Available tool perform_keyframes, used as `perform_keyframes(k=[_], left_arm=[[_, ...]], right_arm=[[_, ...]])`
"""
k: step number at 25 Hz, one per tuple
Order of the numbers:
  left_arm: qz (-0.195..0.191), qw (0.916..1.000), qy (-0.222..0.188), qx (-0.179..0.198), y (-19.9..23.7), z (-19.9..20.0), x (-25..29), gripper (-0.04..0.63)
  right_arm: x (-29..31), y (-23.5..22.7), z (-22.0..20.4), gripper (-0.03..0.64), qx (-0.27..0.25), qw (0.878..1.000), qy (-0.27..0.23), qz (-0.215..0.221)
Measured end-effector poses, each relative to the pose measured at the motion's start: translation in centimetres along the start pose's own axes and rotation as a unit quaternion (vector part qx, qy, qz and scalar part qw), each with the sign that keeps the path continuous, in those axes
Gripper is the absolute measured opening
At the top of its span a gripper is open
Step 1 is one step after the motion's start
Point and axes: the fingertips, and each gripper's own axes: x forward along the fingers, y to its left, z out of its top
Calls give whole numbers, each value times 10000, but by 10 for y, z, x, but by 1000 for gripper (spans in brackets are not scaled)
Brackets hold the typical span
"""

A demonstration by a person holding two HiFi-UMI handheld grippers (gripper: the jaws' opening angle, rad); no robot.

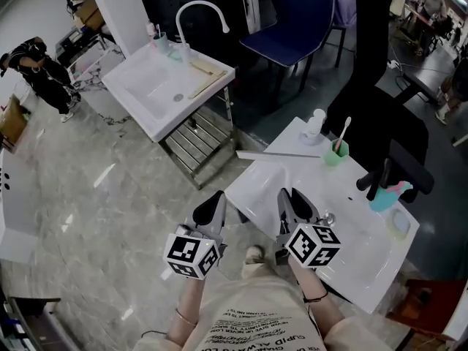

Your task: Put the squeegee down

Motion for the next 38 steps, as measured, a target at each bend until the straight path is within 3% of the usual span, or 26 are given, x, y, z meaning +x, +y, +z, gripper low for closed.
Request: perform_keyframes(k=[13, 21, 38], left_arm=[[-242, 9995, 185, 27, 11, -2, 66, 21], [-471, 9976, 505, -30, 18, -15, 93, 21], [-1351, 9804, 1429, -121, 44, -59, 168, 21]], right_arm=[[56, -26, 3, 95, 224, 9995, 116, -195], [78, -34, -5, 96, 332, 9984, 210, -414], [135, -61, -40, 96, 481, 9855, 428, -1572]])
